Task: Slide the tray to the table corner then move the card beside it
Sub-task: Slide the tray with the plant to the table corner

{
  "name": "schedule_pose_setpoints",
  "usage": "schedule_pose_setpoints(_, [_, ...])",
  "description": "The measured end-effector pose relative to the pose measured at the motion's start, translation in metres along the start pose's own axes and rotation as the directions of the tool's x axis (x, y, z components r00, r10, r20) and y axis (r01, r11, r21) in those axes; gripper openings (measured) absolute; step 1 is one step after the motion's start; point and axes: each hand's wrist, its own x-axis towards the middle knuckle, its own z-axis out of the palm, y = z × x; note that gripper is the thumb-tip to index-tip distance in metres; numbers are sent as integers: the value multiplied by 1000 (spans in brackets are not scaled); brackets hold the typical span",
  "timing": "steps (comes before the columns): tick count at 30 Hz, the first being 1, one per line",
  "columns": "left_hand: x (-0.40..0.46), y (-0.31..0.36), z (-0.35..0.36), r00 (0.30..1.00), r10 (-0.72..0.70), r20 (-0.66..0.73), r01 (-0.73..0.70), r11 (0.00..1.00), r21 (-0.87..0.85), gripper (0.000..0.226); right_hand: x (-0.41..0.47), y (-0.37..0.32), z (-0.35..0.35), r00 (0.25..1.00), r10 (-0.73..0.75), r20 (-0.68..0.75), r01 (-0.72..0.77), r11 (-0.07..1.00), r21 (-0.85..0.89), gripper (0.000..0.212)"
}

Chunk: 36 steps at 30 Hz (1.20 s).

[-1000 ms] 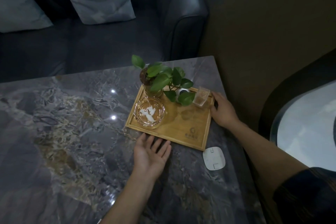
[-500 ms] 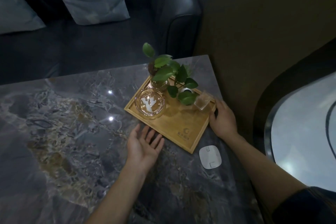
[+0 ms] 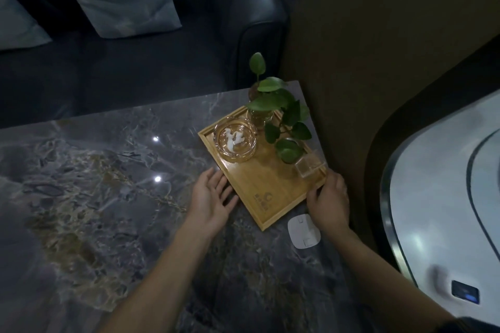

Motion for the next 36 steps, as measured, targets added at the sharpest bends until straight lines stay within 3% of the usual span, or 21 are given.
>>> schedule_pose_setpoints(11, [-3, 5, 10, 999, 35, -6, -34, 995, 90, 54, -22, 4, 0, 993, 119, -1, -119, 993, -16, 51])
schedule_pose_setpoints(15, [-4, 4, 13, 999, 41, -1, -40, 991, 124, 52, -29, 7, 1, 990, 142, 19, -144, 984, 108, 52])
schedule_pose_setpoints(18, [-6, 2, 13, 998, 55, -22, -50, 985, 166, 29, -42, 5, -5, 999, 31, -13, -28, 986, 164, 49])
schedule_pose_setpoints(21, [-5, -5, 10, 998, 41, -47, -31, 982, 187, 20, -54, 0, -10, 990, -143, 10, 142, 987, 81, 42])
schedule_pose_setpoints(26, [-5, -12, 11, 999, 26, -42, -13, 964, 267, 18, -59, -4, 0, 857, -457, 237, 486, 870, -80, 34])
schedule_pose_setpoints(29, [-4, -11, 15, 998, 17, -58, 0, 957, 291, 17, -56, -3, 5, 837, -483, 256, 521, 847, -104, 22])
schedule_pose_setpoints(36, [0, -12, 22, 1000, -15, -21, 20, 954, 299, 22, -56, 7, 9, 878, -440, 187, 462, 881, -102, 14])
